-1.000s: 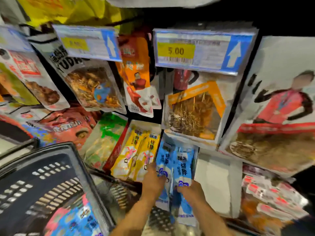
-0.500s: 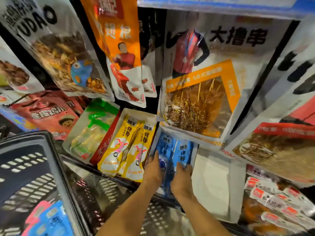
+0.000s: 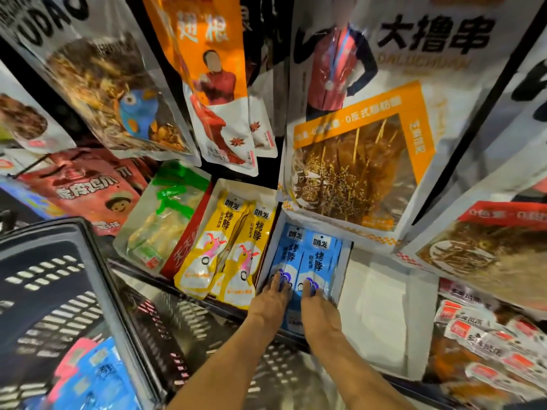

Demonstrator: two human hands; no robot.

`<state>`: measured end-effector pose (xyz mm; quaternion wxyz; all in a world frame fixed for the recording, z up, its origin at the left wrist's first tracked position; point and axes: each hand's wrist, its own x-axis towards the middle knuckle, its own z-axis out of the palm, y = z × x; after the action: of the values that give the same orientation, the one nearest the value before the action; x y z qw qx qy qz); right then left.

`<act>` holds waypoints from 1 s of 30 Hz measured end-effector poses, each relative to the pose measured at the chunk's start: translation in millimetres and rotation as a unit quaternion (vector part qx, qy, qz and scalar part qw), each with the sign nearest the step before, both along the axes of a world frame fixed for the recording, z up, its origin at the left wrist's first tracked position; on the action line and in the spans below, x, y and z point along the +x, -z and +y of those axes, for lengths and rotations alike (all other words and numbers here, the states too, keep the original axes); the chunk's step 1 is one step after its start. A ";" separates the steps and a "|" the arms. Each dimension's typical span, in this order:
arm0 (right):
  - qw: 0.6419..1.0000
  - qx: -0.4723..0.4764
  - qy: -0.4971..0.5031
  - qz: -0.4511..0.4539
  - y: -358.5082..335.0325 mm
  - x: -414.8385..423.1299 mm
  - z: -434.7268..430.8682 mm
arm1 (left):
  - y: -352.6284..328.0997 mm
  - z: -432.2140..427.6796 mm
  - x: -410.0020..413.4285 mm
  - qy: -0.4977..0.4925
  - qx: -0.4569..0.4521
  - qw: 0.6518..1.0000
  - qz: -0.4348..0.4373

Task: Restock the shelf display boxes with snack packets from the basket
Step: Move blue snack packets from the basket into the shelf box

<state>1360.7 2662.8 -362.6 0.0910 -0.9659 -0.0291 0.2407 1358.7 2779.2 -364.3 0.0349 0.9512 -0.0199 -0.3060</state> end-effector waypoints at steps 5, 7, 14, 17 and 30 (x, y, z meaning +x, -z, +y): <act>0.999 -0.024 -0.017 0.022 -7.0 -3.4 1.7 | -11.4 -3.0 -2.4 -0.012 0.015 0.999 0.037; 0.998 -0.050 -0.031 0.036 -17.5 -5.3 -0.2 | -27.9 -5.6 -1.1 -0.025 0.009 0.999 0.047; 0.997 0.074 0.000 -0.027 -93.3 -7.9 4.8 | -129.6 24.9 -20.0 -0.053 0.003 0.986 -0.161; 0.981 0.170 0.002 -0.093 -149.4 -13.7 27.0 | -184.1 69.8 -47.2 -0.088 0.023 0.949 -0.302; 0.878 0.328 -0.308 -0.161 -218.3 -149.9 227.9 | -164.2 265.1 -275.0 -0.338 0.104 0.925 -0.140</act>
<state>1210.8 2890.7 -144.2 0.3179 -0.8483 -0.4167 0.0749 1083.8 3044.4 -200.1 0.0335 0.9331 0.3296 -0.1397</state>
